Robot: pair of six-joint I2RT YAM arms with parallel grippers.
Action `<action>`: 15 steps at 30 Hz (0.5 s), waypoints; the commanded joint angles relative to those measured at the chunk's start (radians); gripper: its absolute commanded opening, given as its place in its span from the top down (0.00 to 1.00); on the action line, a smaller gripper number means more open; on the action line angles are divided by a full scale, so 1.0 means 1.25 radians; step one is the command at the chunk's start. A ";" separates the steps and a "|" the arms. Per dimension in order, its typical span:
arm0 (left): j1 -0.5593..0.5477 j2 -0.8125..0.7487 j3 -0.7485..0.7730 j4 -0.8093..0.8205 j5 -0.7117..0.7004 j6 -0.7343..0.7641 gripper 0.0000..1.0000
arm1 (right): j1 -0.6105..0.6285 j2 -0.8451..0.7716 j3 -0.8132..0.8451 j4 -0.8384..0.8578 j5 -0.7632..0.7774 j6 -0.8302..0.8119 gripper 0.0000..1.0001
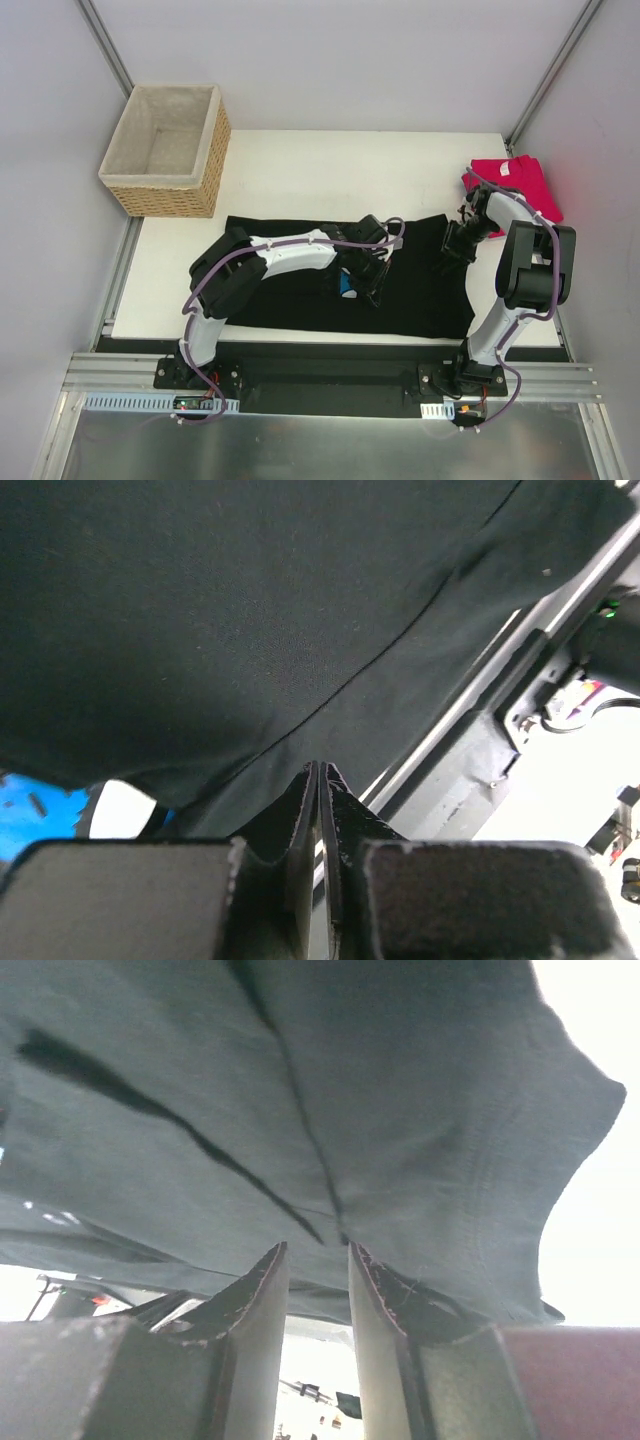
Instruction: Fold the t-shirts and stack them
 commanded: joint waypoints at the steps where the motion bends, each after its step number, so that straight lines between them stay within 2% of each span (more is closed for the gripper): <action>1: -0.016 0.003 0.013 0.024 -0.012 0.016 0.99 | -0.004 0.000 -0.008 0.017 -0.072 0.004 0.66; 9: -0.016 0.021 -0.008 0.030 -0.032 0.016 1.00 | -0.004 0.019 -0.002 0.022 -0.103 0.018 0.65; 15: -0.016 0.027 -0.017 0.038 -0.035 0.018 1.00 | -0.004 0.024 0.013 -0.007 -0.076 0.018 0.65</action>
